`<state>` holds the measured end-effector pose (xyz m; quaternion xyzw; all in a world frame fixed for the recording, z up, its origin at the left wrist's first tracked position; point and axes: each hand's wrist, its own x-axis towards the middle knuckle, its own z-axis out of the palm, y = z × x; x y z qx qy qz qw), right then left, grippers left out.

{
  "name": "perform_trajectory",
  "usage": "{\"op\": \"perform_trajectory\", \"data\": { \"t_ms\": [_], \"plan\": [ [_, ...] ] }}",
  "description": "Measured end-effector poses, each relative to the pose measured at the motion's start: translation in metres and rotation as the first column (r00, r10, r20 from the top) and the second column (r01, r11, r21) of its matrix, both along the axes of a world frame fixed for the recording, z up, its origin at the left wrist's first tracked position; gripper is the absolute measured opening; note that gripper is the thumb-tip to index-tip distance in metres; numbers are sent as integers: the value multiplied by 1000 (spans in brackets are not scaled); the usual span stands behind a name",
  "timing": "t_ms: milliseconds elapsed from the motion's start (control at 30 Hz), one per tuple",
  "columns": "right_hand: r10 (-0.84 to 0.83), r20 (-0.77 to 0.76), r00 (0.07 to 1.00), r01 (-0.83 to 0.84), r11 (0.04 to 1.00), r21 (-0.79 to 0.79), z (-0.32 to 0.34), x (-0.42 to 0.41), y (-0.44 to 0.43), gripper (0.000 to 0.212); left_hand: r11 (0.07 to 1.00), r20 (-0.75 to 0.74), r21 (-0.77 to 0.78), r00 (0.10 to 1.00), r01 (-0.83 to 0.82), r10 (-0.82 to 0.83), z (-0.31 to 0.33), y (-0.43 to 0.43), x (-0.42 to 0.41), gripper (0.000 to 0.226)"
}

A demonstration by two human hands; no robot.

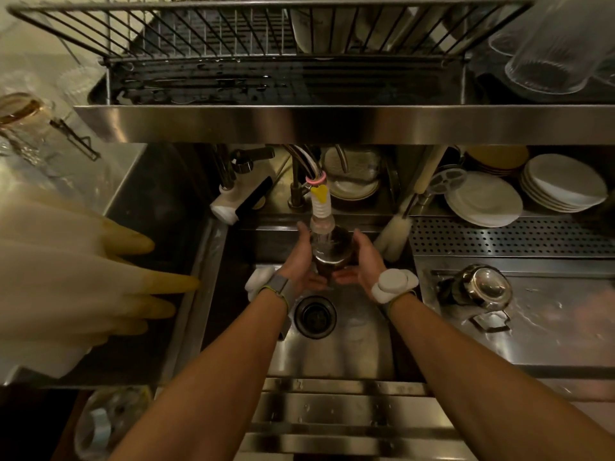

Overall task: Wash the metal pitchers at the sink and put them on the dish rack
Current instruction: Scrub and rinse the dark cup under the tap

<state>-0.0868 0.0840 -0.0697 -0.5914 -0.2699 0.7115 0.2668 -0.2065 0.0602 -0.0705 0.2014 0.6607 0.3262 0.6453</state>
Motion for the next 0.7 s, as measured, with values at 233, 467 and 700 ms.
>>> {"op": "perform_trajectory", "data": {
  "t_ms": [233,467,700],
  "plan": [
    [48,-16,999,-48,999,-19,1,-8,-6,56,998,-34,-13,997,-69,69,-4,-2,-16,88],
    [-8,7,1000,8,1000,24,-1,-13,-1,54,998,-80,10,995,-62,63,3,2,-13,95],
    [-62,110,992,55,996,66,-9,3,4,54,1000,99,22,995,13,-15,6,-4,4,92]
  ]
}}
